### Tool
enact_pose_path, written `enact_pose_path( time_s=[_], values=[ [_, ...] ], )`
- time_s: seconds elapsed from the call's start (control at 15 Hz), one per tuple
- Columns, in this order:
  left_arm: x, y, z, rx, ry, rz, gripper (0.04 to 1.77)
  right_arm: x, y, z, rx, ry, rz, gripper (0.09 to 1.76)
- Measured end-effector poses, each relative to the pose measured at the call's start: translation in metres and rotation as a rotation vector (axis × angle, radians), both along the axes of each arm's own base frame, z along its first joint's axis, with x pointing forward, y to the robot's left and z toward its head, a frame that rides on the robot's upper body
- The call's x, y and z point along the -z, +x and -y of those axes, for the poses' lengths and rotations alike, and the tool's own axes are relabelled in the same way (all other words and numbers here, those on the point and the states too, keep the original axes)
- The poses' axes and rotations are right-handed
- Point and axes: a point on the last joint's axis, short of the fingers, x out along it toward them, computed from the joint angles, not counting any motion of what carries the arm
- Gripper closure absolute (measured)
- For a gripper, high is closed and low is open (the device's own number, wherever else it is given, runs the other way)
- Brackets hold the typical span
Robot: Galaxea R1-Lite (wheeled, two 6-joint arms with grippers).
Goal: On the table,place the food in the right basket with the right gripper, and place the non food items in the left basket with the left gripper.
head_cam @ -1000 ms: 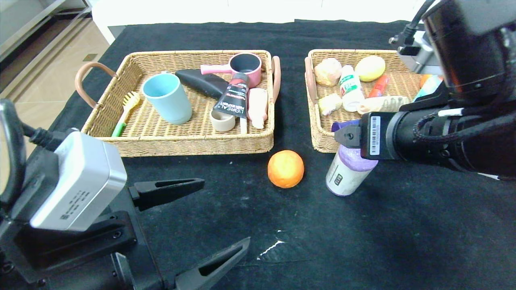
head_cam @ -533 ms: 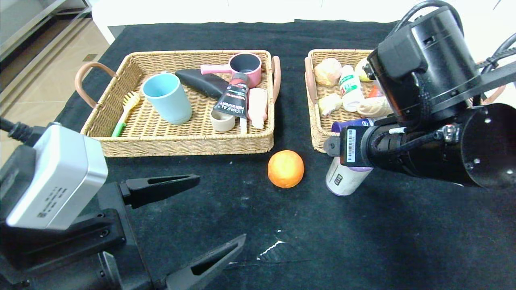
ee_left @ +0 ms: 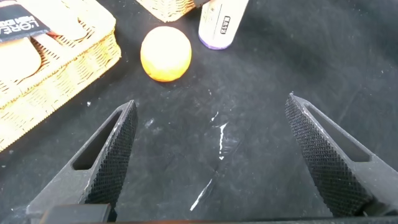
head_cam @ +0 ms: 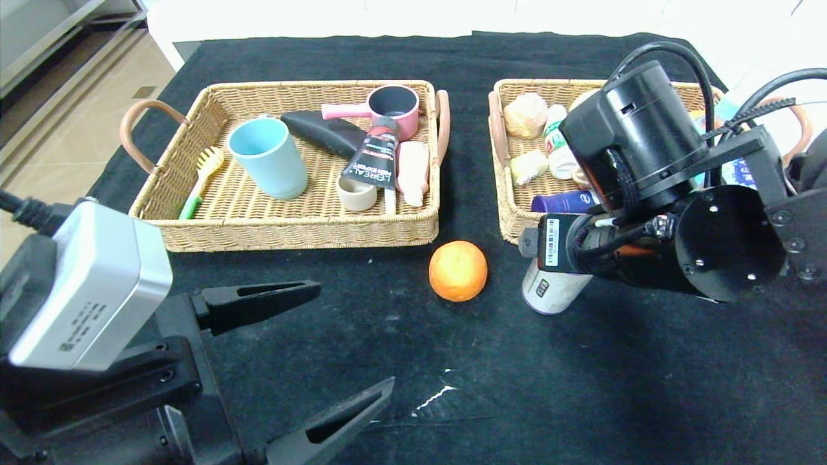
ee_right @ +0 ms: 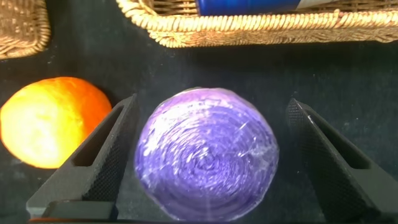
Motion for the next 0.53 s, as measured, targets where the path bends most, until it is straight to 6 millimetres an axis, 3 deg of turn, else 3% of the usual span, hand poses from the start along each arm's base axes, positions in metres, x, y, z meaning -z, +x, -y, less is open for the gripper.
enact_pose_path(
  time_s=[0.07, 0.33, 0.53],
  values=[
    [0.0002, 0.0002, 0.0001, 0.000, 0.000, -0.001, 0.09, 0.0005, 0.0002, -0.0002, 0.000, -0.001, -0.001, 0.14],
    [0.0011, 0.0007, 0.0007, -0.001, 0.004, -0.004, 0.09, 0.0022, 0.0007, -0.0004, -0.002, -0.003, -0.006, 0.76],
    [0.0014, 0.0009, 0.0009, -0.001, 0.005, -0.005, 0.09, 0.0033, 0.0011, -0.0010, -0.001, -0.005, -0.008, 0.88]
  ],
)
